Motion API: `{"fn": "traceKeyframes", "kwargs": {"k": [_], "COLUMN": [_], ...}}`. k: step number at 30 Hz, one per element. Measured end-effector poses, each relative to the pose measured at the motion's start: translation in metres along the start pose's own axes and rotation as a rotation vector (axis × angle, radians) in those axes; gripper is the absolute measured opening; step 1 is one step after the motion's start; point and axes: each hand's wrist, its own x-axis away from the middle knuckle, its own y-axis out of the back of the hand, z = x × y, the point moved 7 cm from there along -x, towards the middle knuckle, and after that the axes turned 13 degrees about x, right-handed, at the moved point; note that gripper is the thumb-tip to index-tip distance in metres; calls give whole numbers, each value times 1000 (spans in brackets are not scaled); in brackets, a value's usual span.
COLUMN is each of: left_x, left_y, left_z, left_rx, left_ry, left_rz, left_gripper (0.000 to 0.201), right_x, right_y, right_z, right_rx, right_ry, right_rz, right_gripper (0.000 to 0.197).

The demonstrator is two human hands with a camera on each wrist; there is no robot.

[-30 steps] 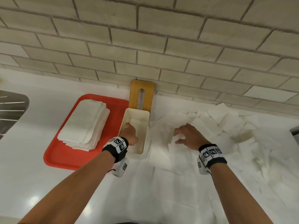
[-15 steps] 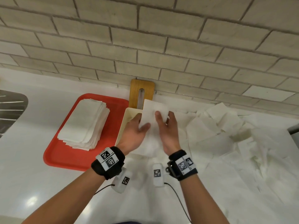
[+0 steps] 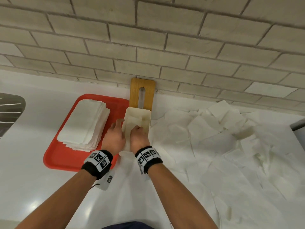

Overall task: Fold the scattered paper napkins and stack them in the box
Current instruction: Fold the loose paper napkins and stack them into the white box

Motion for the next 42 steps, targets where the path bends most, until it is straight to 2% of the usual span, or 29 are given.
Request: {"fn": "traceKeyframes", "kwargs": {"k": [2,3,5,7,9,10,11,13,15,16,20,22,24,26,27,29,32,34,36,38,40,42], "left_x": [4,5,7,7,7,7,7,9,11,12,13,15,21,26,28,30,33,34,33,28,25,27], "left_y": [-4,-5,-5,-4,-5,-6,-7,-9,-11,-11,-12,-7,-3,-3,-5,-14,-39,-58,-79,-103,-136,-168], "left_z": [4,4,4,7,9,10,11,13,15,16,14,1,-22,-51,-66,-89,-112,-119,-125,-126,-115,-103], "left_rx": [-2,3,15,16,11,2,-8,-22,-29,-28,4,-11,2,76,117,211,425,552,562,554,529,359], "left_ry": [16,15,12,5,2,4,7,15,9,6,-8,-113,-288,-397,-405,-335,-148,-41,15,97,206,225], "left_rz": [37,48,60,48,41,40,40,50,44,41,36,-41,-97,-51,-6,135,358,398,394,395,421,486], "left_gripper": [62,64,66,65,64,65,66,68,69,70,67,61,54,46,43,44,77,85,83,73,62,56], "right_x": [2,3,4,1,-5,-8,-11,-15,-12,-8,16,32,51,71,81,98,120,132,138,142,149,161], "right_y": [4,13,38,60,70,70,66,47,29,24,21,35,60,83,93,107,111,99,66,19,-23,-49], "right_z": [-1,-9,-46,-104,-184,-225,-265,-327,-363,-372,-364,-346,-319,-291,-278,-261,-248,-251,-264,-280,-296,-311], "right_rx": [0,-57,-186,-264,-328,-349,-351,-299,-208,-172,-183,-226,-277,-377,-419,-561,-828,-930,-1009,-1043,-949,-816], "right_ry": [7,-18,-113,-228,-371,-447,-509,-541,-489,-454,-252,-174,-121,-101,-98,-94,-96,-146,-254,-368,-461,-568], "right_rz": [50,16,-146,-306,-414,-416,-365,-144,41,65,-3,-102,-224,-311,-348,-384,-414,-417,-351,-264,-192,-127], "right_gripper": [37,41,41,36,43,51,59,74,70,62,24,14,21,30,32,34,36,32,27,39,41,32]}}
